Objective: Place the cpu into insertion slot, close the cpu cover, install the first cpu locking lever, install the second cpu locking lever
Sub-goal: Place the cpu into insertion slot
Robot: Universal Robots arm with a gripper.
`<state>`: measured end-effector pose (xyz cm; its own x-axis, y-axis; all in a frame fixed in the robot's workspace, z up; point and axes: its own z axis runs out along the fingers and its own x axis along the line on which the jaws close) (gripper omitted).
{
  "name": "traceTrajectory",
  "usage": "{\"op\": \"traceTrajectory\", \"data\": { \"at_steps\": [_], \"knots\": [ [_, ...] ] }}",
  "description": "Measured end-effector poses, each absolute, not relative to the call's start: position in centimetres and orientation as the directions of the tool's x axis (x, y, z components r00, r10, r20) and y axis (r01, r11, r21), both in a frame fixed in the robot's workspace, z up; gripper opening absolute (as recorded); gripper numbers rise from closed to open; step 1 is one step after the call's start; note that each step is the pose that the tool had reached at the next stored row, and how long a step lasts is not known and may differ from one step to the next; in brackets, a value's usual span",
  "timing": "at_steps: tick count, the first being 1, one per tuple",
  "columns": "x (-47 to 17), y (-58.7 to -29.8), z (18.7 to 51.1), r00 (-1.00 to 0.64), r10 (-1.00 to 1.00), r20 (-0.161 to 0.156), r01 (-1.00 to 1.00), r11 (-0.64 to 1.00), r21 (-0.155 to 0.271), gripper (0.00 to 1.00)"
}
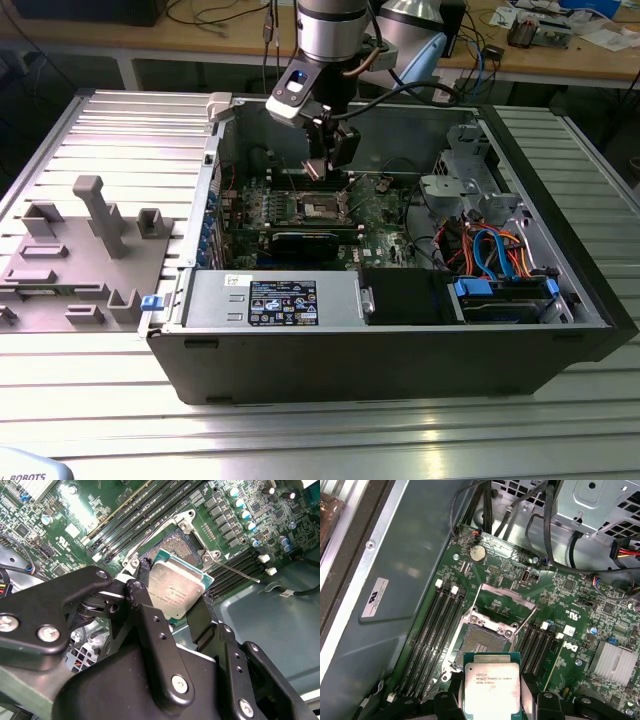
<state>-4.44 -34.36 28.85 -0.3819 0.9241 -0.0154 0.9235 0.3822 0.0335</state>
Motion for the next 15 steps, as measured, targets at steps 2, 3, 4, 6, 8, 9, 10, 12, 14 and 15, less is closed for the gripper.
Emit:
{"op": "traceTrajectory", "data": {
  "at_steps": [2, 3, 4, 6, 8, 9, 10, 12, 14, 15],
  "knots": [
    [-4.45, -34.35, 28.85, -0.381, 0.925, -0.015, 0.924, 0.381, 0.033, 0.55],
    [-4.45, -34.36, 28.85, -0.38, 0.925, -0.015, 0.924, 0.38, 0.034, 0.55],
    [-4.45, -34.36, 28.85, -0.38, 0.925, -0.015, 0.924, 0.38, 0.034, 0.55],
    [-4.44, -34.35, 28.84, -0.38, 0.925, -0.015, 0.924, 0.38, 0.034, 0.55],
    [-4.45, -34.36, 28.85, -0.378, 0.926, -0.015, 0.925, 0.379, 0.034, 0.55],
    [-4.45, -34.36, 28.85, -0.378, 0.926, -0.015, 0.925, 0.378, 0.034, 0.55],
    [-4.45, -34.36, 28.85, -0.377, 0.926, -0.015, 0.925, 0.378, 0.034, 0.55],
    [-4.45, -34.36, 28.85, -0.377, 0.926, -0.015, 0.925, 0.377, 0.034, 0.55],
    [-4.45, -34.36, 28.84, -0.377, 0.926, -0.015, 0.926, 0.377, 0.034, 0.55],
    [-4.45, -34.35, 28.85, -0.376, 0.926, -0.015, 0.926, 0.377, 0.034, 0.55]
  ]
}}
